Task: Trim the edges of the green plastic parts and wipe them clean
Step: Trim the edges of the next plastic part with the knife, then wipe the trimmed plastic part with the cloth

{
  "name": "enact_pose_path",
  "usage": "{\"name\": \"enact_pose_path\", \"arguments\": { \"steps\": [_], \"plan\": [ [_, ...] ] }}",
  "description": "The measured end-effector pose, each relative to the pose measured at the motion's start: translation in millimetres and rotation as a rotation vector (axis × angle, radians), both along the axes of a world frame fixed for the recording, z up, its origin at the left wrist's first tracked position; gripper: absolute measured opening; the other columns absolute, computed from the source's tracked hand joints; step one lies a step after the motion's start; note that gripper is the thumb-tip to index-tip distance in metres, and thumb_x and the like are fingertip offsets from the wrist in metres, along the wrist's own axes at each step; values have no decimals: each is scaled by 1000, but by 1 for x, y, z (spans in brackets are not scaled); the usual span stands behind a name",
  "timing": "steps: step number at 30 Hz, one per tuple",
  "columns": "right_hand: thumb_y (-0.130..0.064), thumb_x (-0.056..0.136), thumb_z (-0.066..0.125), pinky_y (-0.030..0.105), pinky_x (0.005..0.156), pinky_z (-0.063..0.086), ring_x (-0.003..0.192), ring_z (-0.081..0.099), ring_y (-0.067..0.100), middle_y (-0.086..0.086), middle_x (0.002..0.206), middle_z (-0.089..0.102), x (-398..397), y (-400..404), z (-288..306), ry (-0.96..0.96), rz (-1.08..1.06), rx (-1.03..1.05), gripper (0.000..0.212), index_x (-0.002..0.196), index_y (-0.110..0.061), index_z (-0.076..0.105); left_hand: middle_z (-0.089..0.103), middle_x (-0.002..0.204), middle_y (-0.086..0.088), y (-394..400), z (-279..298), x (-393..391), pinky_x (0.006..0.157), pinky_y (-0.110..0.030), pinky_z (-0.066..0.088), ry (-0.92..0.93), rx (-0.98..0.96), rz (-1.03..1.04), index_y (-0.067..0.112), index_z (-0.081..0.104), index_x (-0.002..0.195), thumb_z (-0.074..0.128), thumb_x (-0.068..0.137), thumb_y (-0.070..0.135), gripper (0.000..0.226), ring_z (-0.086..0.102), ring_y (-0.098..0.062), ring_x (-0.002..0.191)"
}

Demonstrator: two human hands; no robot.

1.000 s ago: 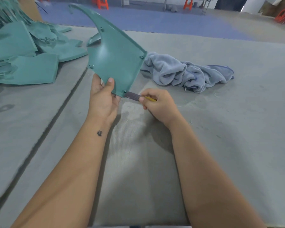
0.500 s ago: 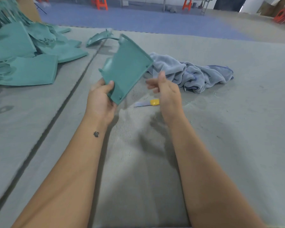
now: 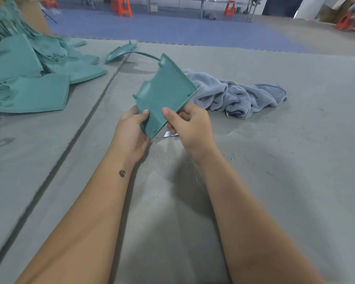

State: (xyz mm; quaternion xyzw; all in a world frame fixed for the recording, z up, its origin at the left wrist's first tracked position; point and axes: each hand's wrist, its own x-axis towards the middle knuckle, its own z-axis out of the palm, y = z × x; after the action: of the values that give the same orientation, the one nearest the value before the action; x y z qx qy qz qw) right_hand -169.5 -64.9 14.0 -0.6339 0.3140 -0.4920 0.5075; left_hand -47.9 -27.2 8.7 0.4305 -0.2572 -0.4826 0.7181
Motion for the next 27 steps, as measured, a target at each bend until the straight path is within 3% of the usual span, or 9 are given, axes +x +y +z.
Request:
{"name": "enact_pose_path", "arguments": {
  "steps": [2,4,7,9,12,16,18,21,27],
  "plan": [
    [-19,88,70,21,53,38,52,41,7,-12,54,48,2,1,-2,93,-178,-150,23,70,-24,56,60,122,0,-1,1,-4,94,-37,52,-244,53,104,20,26,150,43,101,10,52,62,-19,112],
    [-21,88,69,25,51,32,52,35,9,-11,50,38,0,1,-3,220,-338,-334,33,66,-25,44,45,137,4,-3,1,-4,103,-34,44,-390,33,163,35,17,152,46,101,27,59,54,-13,122],
    [-17,86,69,36,58,37,61,46,19,-7,61,47,-3,2,-4,450,-350,-553,15,77,-14,57,67,116,-2,1,9,-2,98,-46,50,6,-126,-20,38,62,121,37,99,50,36,64,-24,110],
    [-6,81,68,43,60,41,65,54,31,5,66,56,-3,2,-4,547,-309,-680,8,87,-2,64,71,105,-7,5,11,-1,86,-51,55,149,-166,-77,26,66,111,36,95,56,45,68,-31,100],
    [-3,76,69,42,66,43,70,57,31,5,73,60,-3,1,-4,568,-196,-785,23,99,-2,68,71,108,-11,3,7,0,69,-43,59,76,-68,46,10,56,126,42,101,33,37,71,-27,91],
    [-35,89,60,36,98,24,116,54,19,-5,119,65,-1,-5,-9,634,-341,-689,41,127,-20,63,68,118,-12,-1,4,7,72,-48,59,81,-21,154,13,51,130,41,100,8,32,69,-30,99],
    [-37,95,51,31,104,13,133,39,16,-8,141,53,-7,-14,-7,624,-449,-547,40,131,-24,61,72,106,-6,-3,2,7,70,-46,59,64,-12,183,17,56,117,43,99,5,25,71,-24,92],
    [-32,97,47,32,108,7,141,28,16,-9,150,42,-21,-35,-6,689,-528,-366,41,137,-26,54,72,93,3,-6,1,5,64,-37,60,46,24,178,23,58,104,47,98,6,20,72,-15,83],
    [-25,97,44,48,115,5,149,2,23,-4,162,14,-31,-70,13,1058,-481,-289,28,103,-27,71,69,107,-1,-13,-2,4,61,-37,59,7,43,109,20,54,118,45,99,7,25,71,-17,86]
  ]
}}
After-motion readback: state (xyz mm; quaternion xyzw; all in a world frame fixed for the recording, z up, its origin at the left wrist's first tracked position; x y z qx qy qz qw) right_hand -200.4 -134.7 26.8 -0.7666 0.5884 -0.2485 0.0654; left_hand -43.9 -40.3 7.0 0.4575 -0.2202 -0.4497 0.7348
